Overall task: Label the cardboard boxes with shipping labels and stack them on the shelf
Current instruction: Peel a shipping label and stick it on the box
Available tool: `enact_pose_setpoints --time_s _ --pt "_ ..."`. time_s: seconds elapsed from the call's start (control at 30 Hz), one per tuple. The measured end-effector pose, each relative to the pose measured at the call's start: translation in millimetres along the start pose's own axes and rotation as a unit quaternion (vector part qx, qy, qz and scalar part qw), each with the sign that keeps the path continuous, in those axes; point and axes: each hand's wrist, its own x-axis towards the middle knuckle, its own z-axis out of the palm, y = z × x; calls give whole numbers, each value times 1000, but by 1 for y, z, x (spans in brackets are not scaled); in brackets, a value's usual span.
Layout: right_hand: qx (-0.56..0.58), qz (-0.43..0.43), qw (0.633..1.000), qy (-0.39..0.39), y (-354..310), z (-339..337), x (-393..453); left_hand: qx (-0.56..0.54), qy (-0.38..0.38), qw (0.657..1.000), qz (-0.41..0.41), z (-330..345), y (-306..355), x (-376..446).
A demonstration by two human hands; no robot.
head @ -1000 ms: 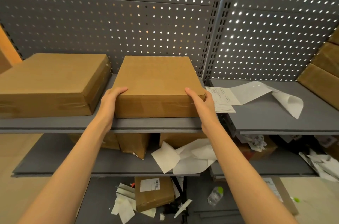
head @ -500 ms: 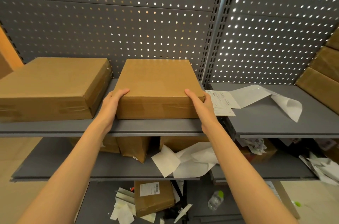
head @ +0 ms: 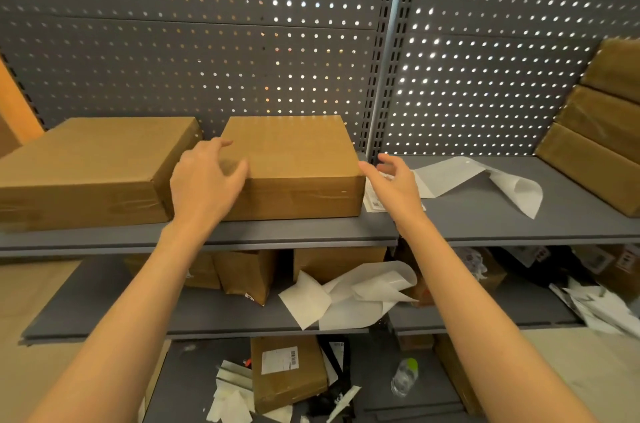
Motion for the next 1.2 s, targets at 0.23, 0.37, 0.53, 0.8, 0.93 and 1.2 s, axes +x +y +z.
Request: enact_pose_setpoints --time_s 0.23,0.37,0.53,0.8,0.93,1.2 --pt "-232 -132 962 52 0 -41 -12 107 14 984 144 8 53 -10" --pt "-333 -141 930 70 9 -66 -18 100 8 979 178 19 80 -23" --pt "-380 -134 911 83 20 -91 -21 74 -1 976 204 39 109 -32" --pt "-396 -114 906 96 40 -123 2 60 -33 965 251 85 155 -25" --pt "-396 -104 907 96 54 -133 25 53 -67 961 262 122 170 -16" --pt "-406 -116 904 66 65 -138 89 31 -131 961 240 196 199 17"
